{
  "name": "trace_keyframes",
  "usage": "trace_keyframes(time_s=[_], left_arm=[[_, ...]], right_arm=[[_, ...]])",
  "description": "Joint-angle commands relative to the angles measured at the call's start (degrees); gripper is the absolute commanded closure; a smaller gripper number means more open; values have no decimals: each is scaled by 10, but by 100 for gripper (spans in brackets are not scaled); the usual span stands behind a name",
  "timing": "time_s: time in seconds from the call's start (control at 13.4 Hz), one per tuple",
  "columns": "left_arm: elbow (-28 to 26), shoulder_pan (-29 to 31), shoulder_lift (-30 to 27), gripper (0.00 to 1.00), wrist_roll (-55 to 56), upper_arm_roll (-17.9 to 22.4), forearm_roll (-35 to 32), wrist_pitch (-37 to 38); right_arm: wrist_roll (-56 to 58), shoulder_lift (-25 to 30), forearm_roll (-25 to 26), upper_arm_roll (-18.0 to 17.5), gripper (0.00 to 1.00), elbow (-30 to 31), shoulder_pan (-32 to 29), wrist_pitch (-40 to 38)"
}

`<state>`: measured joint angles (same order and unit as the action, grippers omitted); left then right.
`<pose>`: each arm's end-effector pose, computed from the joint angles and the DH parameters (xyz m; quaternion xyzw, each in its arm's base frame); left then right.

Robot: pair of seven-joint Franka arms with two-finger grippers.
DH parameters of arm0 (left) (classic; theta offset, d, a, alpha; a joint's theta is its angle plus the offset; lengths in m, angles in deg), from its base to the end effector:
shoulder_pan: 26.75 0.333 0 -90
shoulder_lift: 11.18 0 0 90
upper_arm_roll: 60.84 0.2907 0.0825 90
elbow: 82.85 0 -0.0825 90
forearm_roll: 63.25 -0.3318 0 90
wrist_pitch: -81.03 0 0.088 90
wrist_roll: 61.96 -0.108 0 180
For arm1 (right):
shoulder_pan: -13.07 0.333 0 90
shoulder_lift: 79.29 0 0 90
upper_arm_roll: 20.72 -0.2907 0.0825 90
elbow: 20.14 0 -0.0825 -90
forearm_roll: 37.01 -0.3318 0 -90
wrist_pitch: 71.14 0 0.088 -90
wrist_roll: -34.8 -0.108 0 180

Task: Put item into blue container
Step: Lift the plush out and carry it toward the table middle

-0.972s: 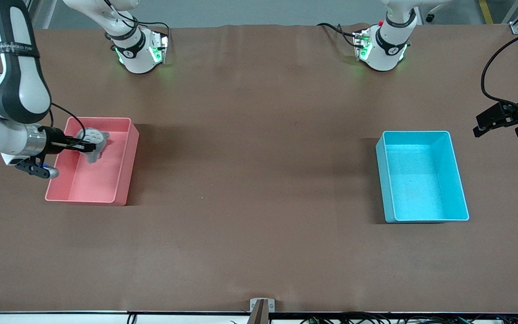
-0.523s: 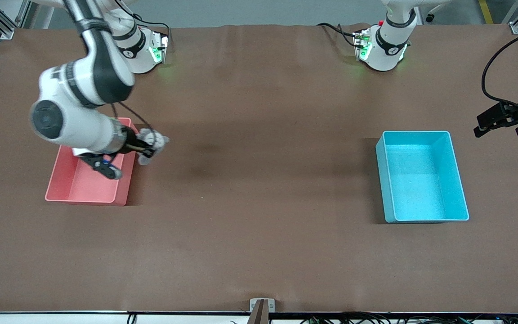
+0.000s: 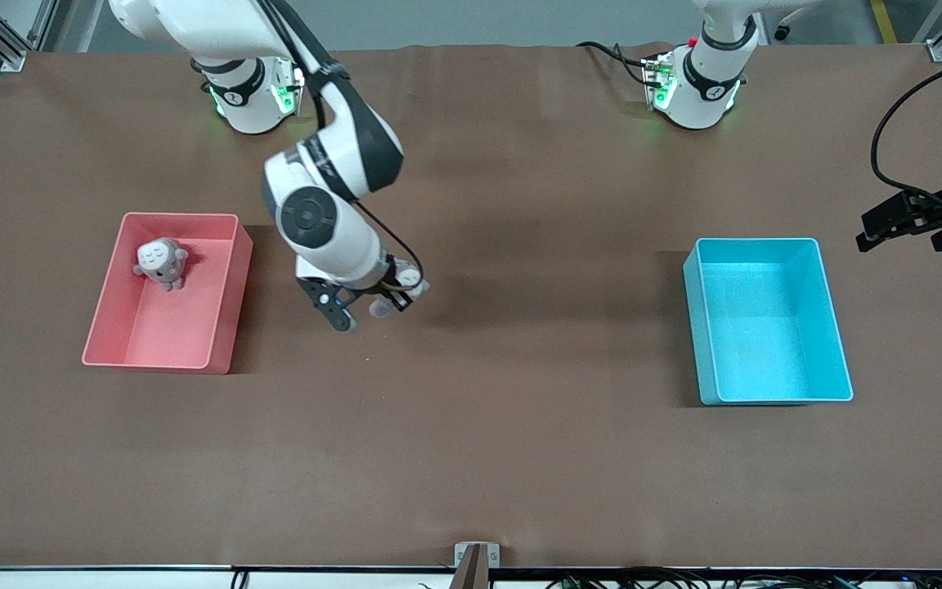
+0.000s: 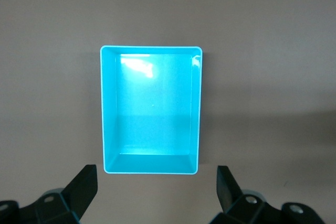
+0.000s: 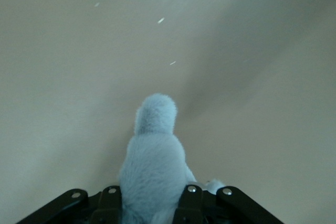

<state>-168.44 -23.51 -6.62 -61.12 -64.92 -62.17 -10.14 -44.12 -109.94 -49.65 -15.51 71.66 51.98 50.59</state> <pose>0.5272 -0.0081 0.5916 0.9999 0.0002 0.0088 0.0124 0.5148 0.3645 0.3251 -0.8995 0.4312 0.0609 0.0353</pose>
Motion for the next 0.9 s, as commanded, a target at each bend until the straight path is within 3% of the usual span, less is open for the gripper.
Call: trace_keyframes(time_s=[0.0,0.45,0.52,0.6,0.75,0.82], left_arm=[[-12,0,-3,0,5,-1,12,-3],[-18,-13,15,0,6,-4,12,-3],[-18,-22,22,0,7,-4,12,-3],[-18,-29,26,0,7,-4,12,-3],[-18,-46,40,0,20,-4,12,-3],[-18,-59,49,0,37,-4,12,-5]], right_arm=[[-67,-71,24,9,96,-67,27,30],[-121,-146,50,10,92,-75,61,160],[-121,-150,50,10,78,-78,62,160],[-121,-151,52,10,55,-78,62,160],[-122,-157,53,10,32,-78,62,162],[-121,-158,54,10,2,-78,62,162]])
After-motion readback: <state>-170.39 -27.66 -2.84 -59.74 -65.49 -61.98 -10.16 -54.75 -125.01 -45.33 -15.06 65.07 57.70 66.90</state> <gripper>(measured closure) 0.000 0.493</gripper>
